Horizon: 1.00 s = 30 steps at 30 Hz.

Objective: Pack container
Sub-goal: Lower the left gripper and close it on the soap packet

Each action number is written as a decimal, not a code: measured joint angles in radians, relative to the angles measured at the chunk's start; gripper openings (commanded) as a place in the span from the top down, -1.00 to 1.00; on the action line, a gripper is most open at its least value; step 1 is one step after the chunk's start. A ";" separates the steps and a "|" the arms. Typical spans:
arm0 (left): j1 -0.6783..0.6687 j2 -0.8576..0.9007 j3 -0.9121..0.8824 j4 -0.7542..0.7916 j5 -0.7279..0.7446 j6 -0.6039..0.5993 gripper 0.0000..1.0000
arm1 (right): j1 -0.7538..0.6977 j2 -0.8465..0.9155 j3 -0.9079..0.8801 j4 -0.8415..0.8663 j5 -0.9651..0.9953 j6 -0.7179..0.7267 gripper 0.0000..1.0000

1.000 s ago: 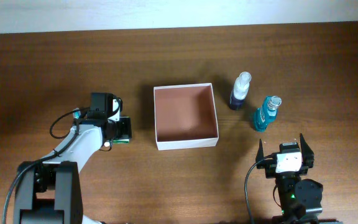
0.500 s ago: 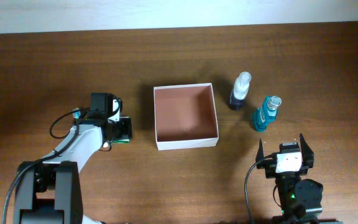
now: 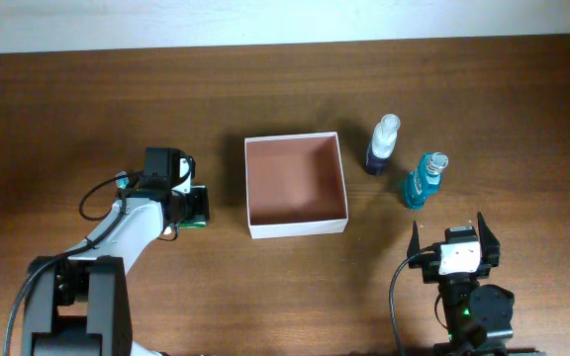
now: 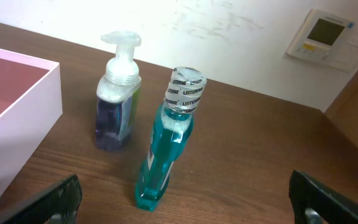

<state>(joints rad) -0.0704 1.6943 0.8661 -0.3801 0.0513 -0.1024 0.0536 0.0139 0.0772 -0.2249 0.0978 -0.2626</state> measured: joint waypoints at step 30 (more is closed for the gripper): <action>0.000 0.000 0.000 0.000 -0.005 0.000 -0.23 | 0.000 0.000 0.000 0.000 0.000 0.000 -0.97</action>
<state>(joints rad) -0.0704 1.6943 0.8661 -0.3801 0.0467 -0.1028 0.0536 0.0139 0.0772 -0.2249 0.0978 -0.2623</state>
